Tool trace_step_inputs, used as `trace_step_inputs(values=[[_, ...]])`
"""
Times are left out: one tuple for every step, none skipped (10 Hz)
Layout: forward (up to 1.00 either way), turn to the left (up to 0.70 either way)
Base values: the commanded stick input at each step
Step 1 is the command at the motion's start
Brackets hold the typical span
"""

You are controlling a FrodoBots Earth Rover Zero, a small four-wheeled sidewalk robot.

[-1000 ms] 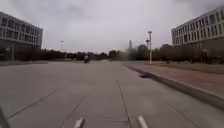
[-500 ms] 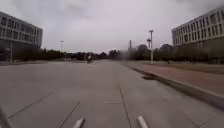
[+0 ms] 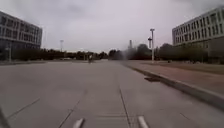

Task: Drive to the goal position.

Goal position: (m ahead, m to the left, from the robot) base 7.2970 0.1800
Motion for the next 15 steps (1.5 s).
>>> trace_step_inputs(values=[[0.70,0.00],[0.70,0.00],[0.70,0.00],[0.70,0.00],[0.70,0.00],[0.70,0.00],[0.70,0.00],[0.70,0.00],[0.70,0.00],[0.70,0.00],[0.70,0.00],[0.70,0.00],[0.70,0.00],[0.70,0.00],[0.70,0.00]])
